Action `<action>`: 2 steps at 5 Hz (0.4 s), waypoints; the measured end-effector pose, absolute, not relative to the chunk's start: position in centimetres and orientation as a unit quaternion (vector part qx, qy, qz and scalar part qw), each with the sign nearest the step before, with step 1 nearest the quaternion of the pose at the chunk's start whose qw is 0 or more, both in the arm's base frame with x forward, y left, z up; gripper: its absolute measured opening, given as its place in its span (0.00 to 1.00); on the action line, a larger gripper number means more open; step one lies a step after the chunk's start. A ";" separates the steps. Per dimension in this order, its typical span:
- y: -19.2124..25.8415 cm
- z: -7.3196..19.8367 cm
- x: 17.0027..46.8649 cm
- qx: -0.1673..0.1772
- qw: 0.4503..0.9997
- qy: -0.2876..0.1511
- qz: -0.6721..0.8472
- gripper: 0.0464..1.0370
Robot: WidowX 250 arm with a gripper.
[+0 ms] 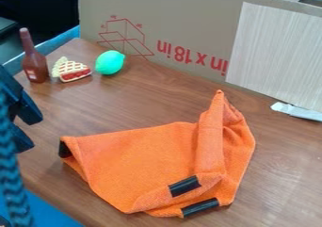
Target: Fold cloth from left to right
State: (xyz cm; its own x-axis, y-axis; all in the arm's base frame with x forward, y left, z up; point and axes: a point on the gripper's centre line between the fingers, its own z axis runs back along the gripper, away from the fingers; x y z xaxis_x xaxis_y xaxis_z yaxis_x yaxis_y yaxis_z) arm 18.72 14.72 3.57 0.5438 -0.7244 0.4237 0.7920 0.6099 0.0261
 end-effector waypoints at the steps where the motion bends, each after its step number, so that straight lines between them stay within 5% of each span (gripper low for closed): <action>1: 13.9 3.0 18.2 -0.093 0.874 -0.197 -0.434 0.96; 2: 13.1 2.7 18.6 -0.086 0.877 -0.194 -0.432 0.96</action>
